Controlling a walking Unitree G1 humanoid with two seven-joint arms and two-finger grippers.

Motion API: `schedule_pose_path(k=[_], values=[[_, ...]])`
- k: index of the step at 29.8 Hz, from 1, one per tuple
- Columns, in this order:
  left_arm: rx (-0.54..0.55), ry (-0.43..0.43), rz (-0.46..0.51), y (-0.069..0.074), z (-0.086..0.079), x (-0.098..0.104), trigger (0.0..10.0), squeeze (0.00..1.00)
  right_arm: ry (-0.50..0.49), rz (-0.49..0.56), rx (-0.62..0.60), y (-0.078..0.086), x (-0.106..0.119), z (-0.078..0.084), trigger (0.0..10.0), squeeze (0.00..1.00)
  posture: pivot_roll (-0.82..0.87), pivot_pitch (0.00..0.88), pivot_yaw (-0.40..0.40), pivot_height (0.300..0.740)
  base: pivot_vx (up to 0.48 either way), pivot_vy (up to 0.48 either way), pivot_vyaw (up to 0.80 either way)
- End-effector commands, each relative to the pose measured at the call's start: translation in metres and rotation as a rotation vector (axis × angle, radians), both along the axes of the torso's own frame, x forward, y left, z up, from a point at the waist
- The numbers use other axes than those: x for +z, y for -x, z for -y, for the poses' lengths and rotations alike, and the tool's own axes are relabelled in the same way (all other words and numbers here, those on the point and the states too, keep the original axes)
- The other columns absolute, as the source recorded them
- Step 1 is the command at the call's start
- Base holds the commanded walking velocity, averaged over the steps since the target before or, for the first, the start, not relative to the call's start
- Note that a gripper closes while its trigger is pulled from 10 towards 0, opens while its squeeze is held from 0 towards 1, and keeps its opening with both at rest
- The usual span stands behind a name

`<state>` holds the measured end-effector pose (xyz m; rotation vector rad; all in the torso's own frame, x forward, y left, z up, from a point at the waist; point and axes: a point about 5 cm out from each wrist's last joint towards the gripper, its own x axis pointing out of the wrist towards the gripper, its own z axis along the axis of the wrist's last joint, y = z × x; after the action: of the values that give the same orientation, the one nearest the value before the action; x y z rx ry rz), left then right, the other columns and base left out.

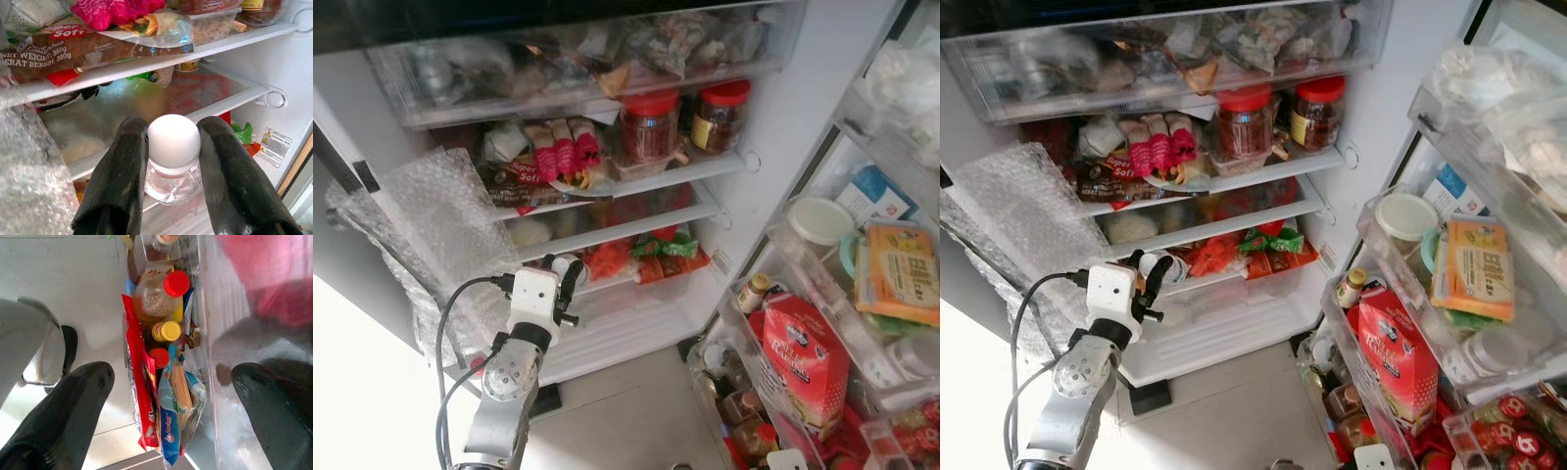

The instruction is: Restocking fridge

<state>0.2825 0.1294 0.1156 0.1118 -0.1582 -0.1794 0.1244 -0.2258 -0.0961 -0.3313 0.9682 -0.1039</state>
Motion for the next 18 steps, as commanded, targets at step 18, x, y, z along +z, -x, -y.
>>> schedule_pose_path(k=[18], values=[[-0.012,0.012,0.024,0.003,0.0029,0.0078,10.0,0.0,-0.002,0.015,-0.01,0.0046,0.0003,0.0036,10.0,0.0,-0.21,0.166,-0.06,0.641,0.0,0.0,0.0]])
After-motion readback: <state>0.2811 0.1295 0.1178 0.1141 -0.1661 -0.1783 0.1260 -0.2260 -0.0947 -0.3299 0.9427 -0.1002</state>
